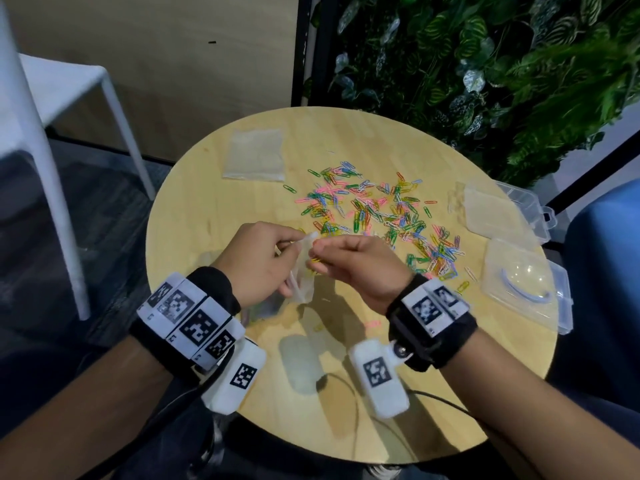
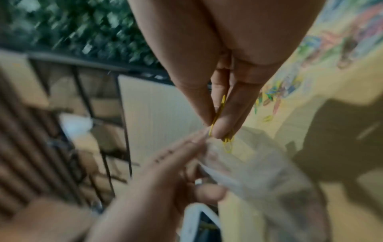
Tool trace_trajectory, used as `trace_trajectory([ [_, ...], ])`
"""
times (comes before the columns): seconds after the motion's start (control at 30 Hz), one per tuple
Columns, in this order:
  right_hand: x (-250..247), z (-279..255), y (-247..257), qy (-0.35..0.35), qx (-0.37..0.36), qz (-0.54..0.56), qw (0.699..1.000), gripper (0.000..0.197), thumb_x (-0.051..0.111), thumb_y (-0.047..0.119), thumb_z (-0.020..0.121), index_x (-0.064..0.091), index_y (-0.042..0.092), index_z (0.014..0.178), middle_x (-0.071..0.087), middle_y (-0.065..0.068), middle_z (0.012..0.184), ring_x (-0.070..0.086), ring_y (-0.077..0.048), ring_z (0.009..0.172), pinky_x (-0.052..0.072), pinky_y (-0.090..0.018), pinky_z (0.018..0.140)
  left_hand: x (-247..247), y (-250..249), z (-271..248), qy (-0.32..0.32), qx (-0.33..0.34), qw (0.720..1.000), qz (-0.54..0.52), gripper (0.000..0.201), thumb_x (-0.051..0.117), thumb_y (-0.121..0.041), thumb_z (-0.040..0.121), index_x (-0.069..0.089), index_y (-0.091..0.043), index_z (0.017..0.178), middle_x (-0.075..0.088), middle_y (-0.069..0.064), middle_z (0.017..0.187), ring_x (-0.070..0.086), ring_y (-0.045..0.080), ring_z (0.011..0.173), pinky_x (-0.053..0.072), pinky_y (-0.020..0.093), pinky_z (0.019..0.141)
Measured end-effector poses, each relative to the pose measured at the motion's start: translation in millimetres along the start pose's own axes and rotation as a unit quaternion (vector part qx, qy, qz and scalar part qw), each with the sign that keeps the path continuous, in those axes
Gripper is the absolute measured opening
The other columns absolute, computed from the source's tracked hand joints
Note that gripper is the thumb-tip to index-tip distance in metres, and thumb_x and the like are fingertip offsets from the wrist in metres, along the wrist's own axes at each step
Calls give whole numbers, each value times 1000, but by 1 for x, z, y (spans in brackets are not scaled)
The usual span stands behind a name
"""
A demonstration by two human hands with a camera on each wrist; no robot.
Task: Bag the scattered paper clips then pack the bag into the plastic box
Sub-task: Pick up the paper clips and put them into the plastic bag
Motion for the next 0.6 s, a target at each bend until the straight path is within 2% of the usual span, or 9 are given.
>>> trace_trajectory([
  [0.1,9,3,-5,9,-11,-80,997,19,57,-4,90,65,-13,105,68,-14,88,67,-17,72,59,-22,76,-4,1,0,2,-20,1000,-12,31,52,-15,101,64,-13,129,68,-12,79,74,23,55,44,10,43],
  [0.17,12,4,-4,37,7,-93,995,22,52,-11,90,64,-11,109,69,-14,94,66,-24,78,59,-25,78,-7,1,0,5,-23,1000,-15,31,52,-16,101,63,-13,130,66,-15,78,74,24,56,46,12,43],
  [0.23,13,4,1,61,-18,-164,984,24,56,-12,87,67,-7,108,71,-17,100,69,-29,80,60,-29,78,-9,1,0,4,-25,1000,-13,32,52,-17,101,63,-14,131,66,-16,81,74,22,56,48,14,43],
  [0.3,12,8,6,51,-113,-335,934,19,70,0,81,75,4,98,76,-10,91,72,-21,78,60,-30,78,-11,1,-1,3,-28,999,-20,32,52,-17,101,62,-15,131,68,-14,84,74,21,54,48,13,44],
  [0.37,12,11,13,61,-171,-427,886,11,76,13,78,79,14,88,77,1,82,72,-11,76,58,-29,79,-13,1,-1,2,-29,999,-30,32,53,-17,100,62,-17,131,71,-11,84,73,19,53,50,14,46],
  [0.43,14,12,24,105,-172,-414,888,8,75,14,80,79,14,87,76,1,80,72,-9,73,59,-27,75,-15,3,-1,-1,-37,998,-43,32,53,-17,100,62,-17,131,72,-8,84,73,20,53,55,18,51],
  [0.5,13,19,38,127,-164,-394,896,9,73,9,82,78,7,89,75,-1,77,70,-9,66,58,-23,64,-18,5,-1,-4,-45,998,-49,33,55,-18,99,61,-18,132,70,-8,84,72,21,52,57,21,52],
  [0.57,7,41,53,109,-155,-385,903,9,69,0,82,76,2,88,72,-1,72,68,-9,60,57,-22,60,-21,8,-1,-10,-40,998,-42,33,57,-17,98,62,-19,131,66,-10,79,70,21,47,55,21,49],
  [0.6,4,57,58,92,-150,-380,908,14,65,-5,82,75,3,87,72,-3,73,68,-12,62,59,-27,64,-22,10,-2,-11,-38,998,-40,33,57,-17,98,63,-20,130,66,-10,77,69,21,46,55,21,48],
])
Point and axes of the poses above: each hand's wrist, its own z-axis towards the middle knuckle, its own x-axis out of the palm, y = z × x, the point moved 1 cm from there along z, towards the middle knuckle
